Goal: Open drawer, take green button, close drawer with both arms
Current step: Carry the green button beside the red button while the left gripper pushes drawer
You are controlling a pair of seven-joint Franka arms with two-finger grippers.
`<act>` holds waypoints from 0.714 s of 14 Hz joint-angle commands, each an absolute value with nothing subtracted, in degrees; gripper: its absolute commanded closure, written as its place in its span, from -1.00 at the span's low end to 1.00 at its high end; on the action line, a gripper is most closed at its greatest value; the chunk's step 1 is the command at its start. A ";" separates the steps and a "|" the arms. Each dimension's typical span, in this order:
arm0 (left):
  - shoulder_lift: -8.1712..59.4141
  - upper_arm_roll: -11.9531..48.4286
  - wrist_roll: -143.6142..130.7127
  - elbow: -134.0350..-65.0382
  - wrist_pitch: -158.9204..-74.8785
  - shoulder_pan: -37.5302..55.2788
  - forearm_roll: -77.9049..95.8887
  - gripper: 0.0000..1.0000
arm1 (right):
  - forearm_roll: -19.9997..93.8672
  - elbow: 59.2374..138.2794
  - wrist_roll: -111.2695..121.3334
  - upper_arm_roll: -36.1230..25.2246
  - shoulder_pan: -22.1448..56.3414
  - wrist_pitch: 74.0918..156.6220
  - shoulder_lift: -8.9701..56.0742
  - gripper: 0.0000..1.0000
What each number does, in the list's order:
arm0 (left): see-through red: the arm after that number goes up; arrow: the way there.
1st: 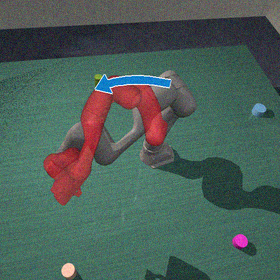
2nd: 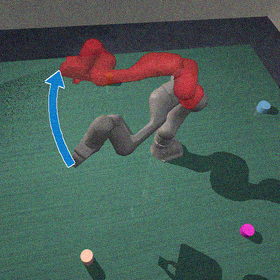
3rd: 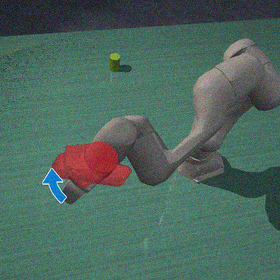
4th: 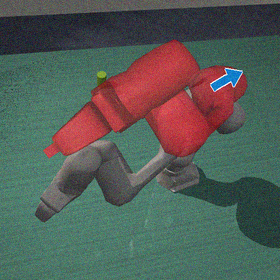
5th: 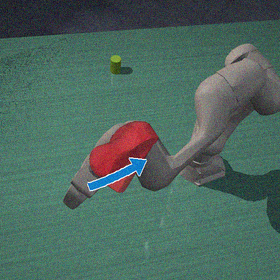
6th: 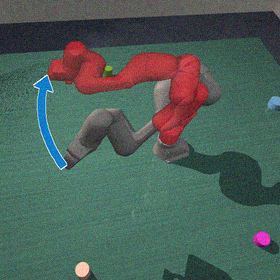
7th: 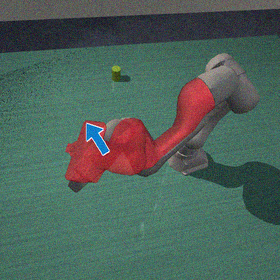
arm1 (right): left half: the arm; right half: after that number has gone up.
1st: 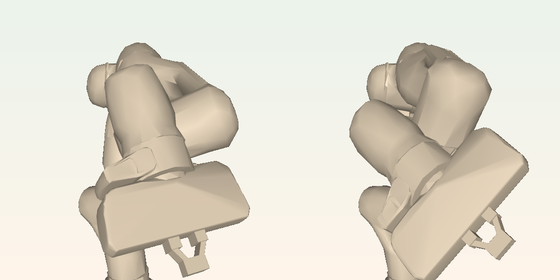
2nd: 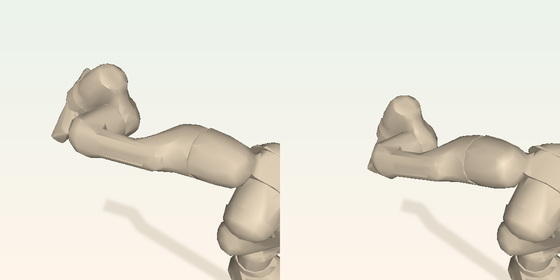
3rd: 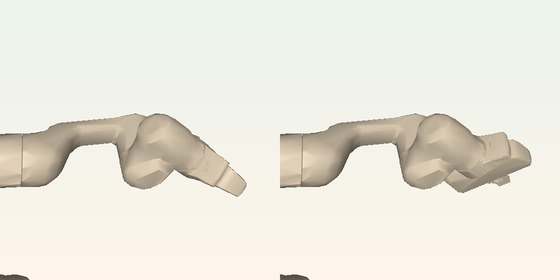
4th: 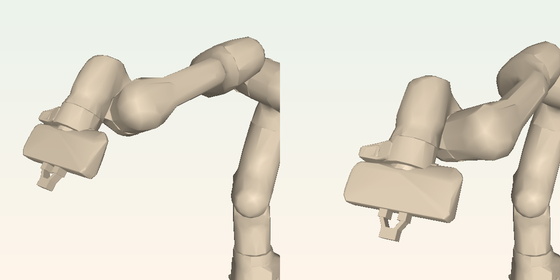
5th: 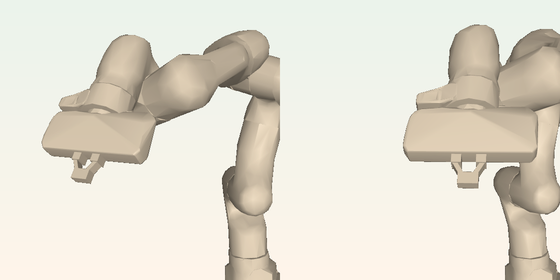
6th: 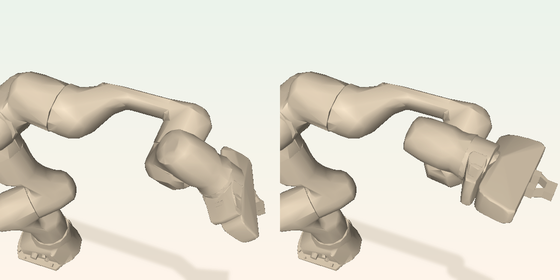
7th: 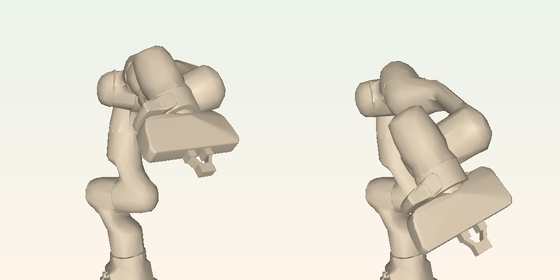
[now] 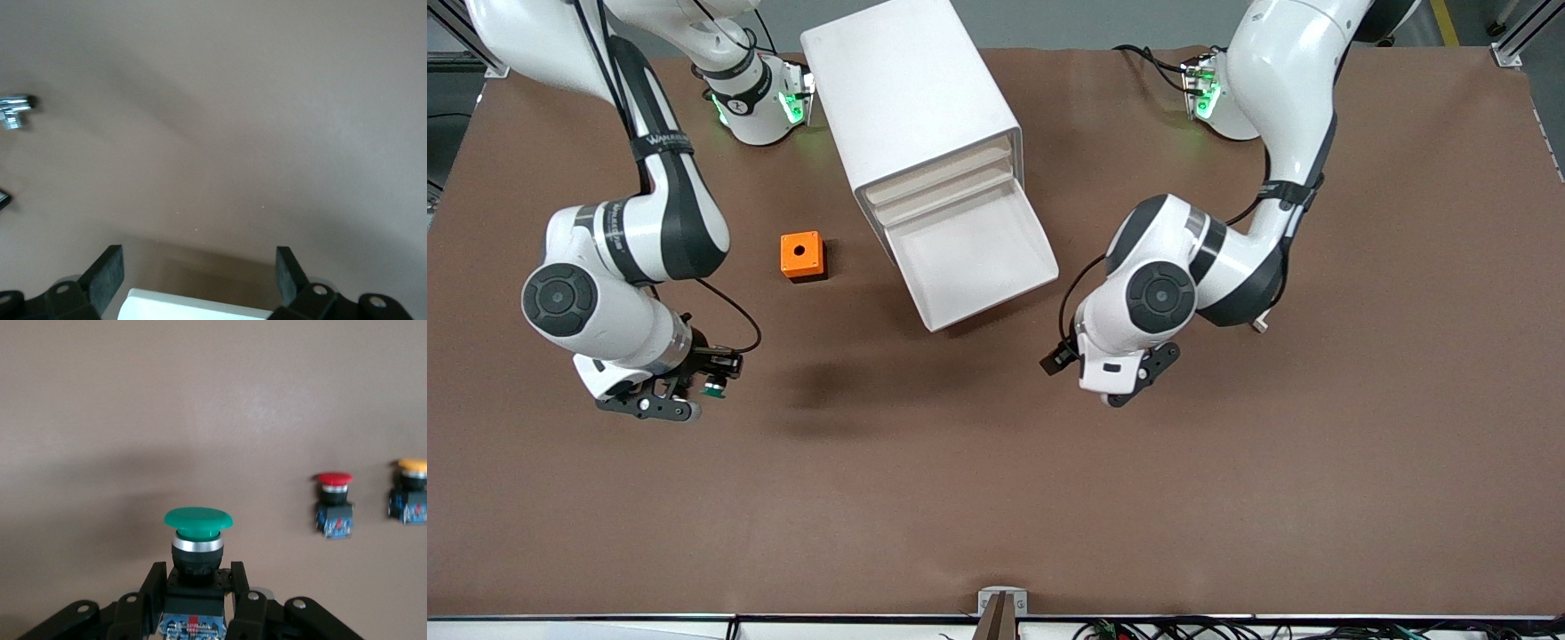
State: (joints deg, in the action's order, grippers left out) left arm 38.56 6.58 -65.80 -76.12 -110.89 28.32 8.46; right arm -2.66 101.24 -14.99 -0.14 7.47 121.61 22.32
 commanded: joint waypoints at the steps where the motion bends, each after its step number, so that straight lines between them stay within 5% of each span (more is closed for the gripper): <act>1: 37.45 6.68 -61.54 -82.77 -118.62 30.23 7.21 -1.00 | -3.43 108.61 -11.16 1.06 4.57 131.71 21.27 1.00; 7: 37.71 6.77 -58.27 -94.81 -135.42 35.68 2.20 -1.00 | -3.52 111.17 -7.91 1.05 1.15 137.88 24.43 1.00; 10: 37.71 6.77 -58.80 -96.50 -135.70 37.52 2.20 -1.00 | -3.43 117.31 -6.68 1.14 -0.17 148.23 25.40 1.00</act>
State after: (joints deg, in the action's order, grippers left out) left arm 39.17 6.81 -59.27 -94.23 -134.75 36.82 3.35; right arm -2.69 112.91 -7.78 -0.09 1.94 141.91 25.26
